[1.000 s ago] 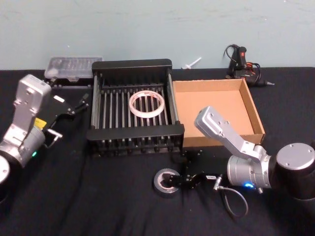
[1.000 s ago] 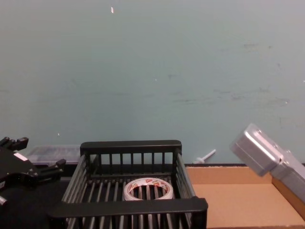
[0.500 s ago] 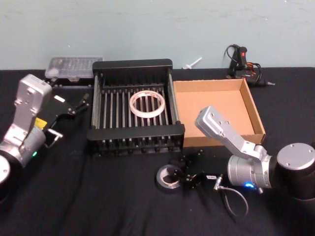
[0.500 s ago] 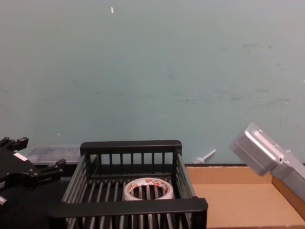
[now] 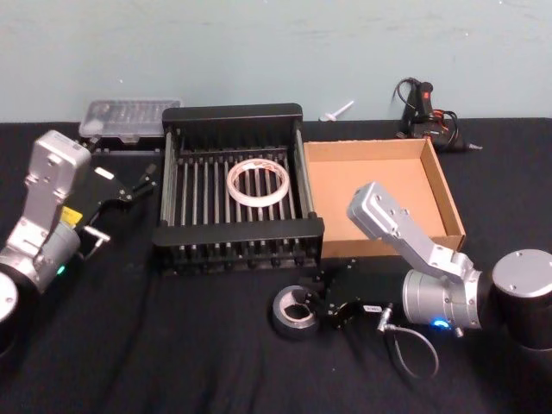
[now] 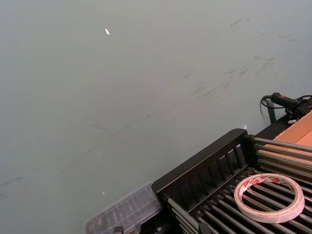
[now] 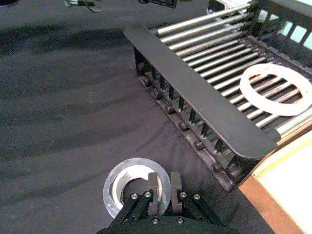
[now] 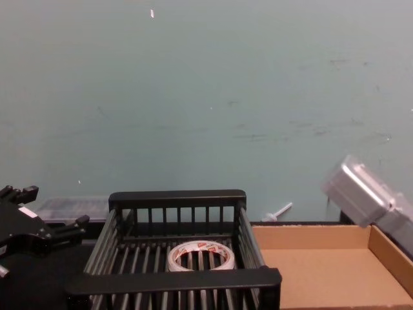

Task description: Pick up the white tape and place it into the black box , Pick up the silver tape and place it into the brown box.

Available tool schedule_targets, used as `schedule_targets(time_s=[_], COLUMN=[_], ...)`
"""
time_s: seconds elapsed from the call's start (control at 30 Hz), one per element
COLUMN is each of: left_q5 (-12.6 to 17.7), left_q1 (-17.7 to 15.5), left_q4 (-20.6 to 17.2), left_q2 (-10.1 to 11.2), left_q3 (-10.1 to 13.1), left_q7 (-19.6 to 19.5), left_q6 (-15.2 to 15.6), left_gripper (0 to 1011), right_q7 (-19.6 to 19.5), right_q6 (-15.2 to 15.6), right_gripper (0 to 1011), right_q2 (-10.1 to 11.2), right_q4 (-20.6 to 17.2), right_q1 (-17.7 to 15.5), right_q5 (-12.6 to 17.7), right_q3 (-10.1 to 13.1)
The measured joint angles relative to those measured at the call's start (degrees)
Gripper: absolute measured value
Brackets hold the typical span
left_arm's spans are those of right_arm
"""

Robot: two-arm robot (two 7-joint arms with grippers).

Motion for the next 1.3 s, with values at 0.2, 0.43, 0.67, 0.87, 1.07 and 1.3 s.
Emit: schedule_targets(time_s=[0.2, 0.43, 0.67, 0.87, 1.07, 1.3], left_q5=[0.0, 0.0, 0.0, 0.0, 0.0, 0.0], left_q1=[0.0, 0.0, 0.0, 0.0, 0.0, 0.0], left_q4=[0.0, 0.0, 0.0, 0.0, 0.0, 0.0], left_q2=[0.0, 0.0, 0.0, 0.0, 0.0, 0.0], left_q3=[0.0, 0.0, 0.0, 0.0, 0.0, 0.0], left_q7=[0.0, 0.0, 0.0, 0.0, 0.0, 0.0], left_q6=[0.0, 0.0, 0.0, 0.0, 0.0, 0.0], left_gripper=[1002, 1001, 1001, 1001, 1001, 1001], right_q7=[0.1, 0.1, -1.5, -4.3, -7.9, -13.5], right_q6=[-1.6, -3.2, -5.9, -7.3, -7.5, -6.2], right_gripper=[158, 158, 158, 158, 158, 158], right_q2=[1.6, 3.9, 6.5, 7.3, 6.5, 2.7], right_q4=[-2.5, -6.1, -10.2, -11.7, -11.6, -9.2], right_q1=[-1.0, -2.7, -5.5, -7.3, -8.0, -7.0], right_q5=[1.1, 2.8, 5.6, 7.7, 9.1, 10.0], right_q3=[1.1, 2.8, 6.6, 10.0, 13.2, 16.0])
